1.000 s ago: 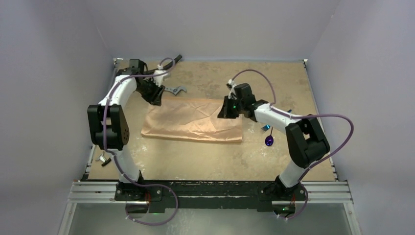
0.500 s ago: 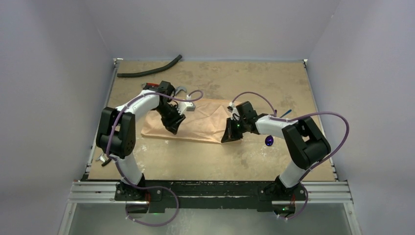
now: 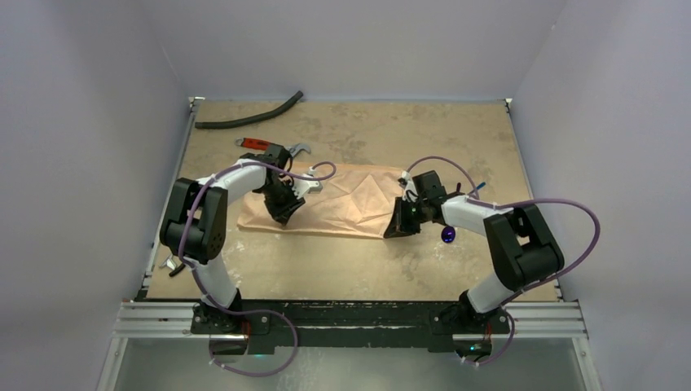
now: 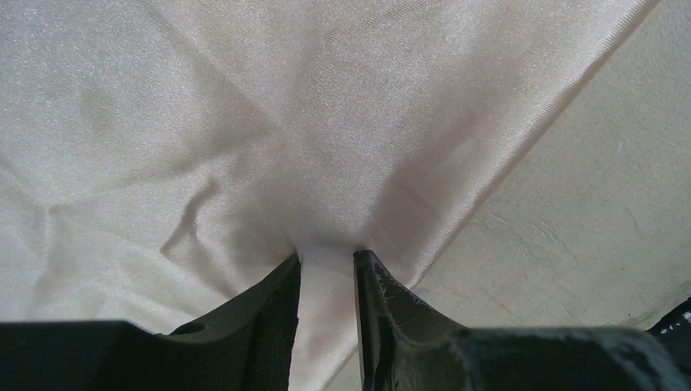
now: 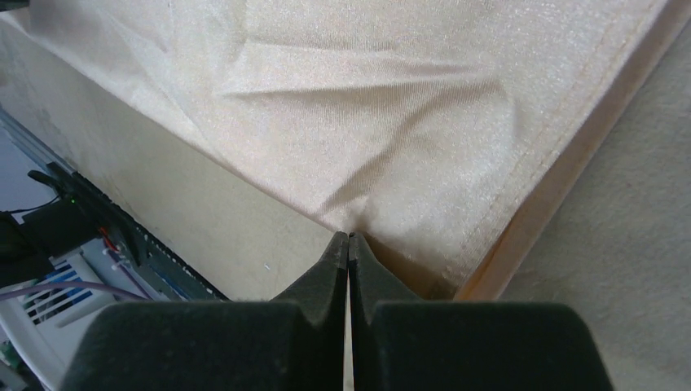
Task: Fold the napkin into a case and place the utensils inside
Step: Smooth out the rectangle-folded napkin at the center of the board.
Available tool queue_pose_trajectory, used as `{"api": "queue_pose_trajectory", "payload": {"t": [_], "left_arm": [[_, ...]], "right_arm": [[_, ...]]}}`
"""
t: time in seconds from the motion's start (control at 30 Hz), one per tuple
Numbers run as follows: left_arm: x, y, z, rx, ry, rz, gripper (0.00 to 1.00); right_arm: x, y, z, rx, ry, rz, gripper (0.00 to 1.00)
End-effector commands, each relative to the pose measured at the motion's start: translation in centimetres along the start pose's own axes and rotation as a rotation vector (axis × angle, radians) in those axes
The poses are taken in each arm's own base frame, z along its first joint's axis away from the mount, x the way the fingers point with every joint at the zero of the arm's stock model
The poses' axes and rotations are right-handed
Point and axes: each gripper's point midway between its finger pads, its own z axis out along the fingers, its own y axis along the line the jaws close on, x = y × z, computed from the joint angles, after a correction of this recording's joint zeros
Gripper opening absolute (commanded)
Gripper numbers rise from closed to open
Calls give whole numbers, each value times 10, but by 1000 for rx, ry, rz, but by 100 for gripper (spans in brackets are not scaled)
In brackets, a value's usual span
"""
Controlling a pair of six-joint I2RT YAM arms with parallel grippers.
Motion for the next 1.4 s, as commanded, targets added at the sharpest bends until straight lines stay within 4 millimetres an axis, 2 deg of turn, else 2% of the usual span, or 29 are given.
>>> {"api": "queue_pose_trajectory", "payload": {"t": [0.0, 0.07, 0.27, 0.33, 0.43, 0.53, 0.6, 0.77, 0.93, 1.1, 1.37], "left_arm": [[0, 14, 3, -69, -5, 21, 30], [1, 16, 4, -78, -2, 23, 29], [0, 17, 4, -86, -10, 25, 29], [-2, 17, 3, -83, -19, 22, 29], [-5, 16, 0, -85, -25, 25, 28], [-5, 16, -2, -89, -26, 25, 28], [-5, 17, -3, -91, -27, 26, 28], [-6, 18, -4, -100, -28, 24, 28], [-4, 20, -3, -107, -19, 31, 28], [-3, 21, -1, -108, -15, 31, 27], [-4, 21, -2, -115, -22, 29, 27]], "right_arm": [[9, 6, -14, -46, 26, -18, 0], [10, 6, -18, -43, 25, -19, 0], [8, -9, -28, 40, 20, 2, 13], [-9, 1, -34, 25, -33, -20, 16], [-33, 40, -42, -116, -97, -46, 18], [-43, 56, -36, -185, -88, -49, 8], [-43, 49, -26, -171, -64, -38, 0], [-16, 13, -7, -65, 14, 43, 0], [1, -20, -15, 76, -2, 108, 0], [-1, -31, -26, 97, -27, 140, 0], [5, -43, -20, 118, -5, 139, 0]]}}
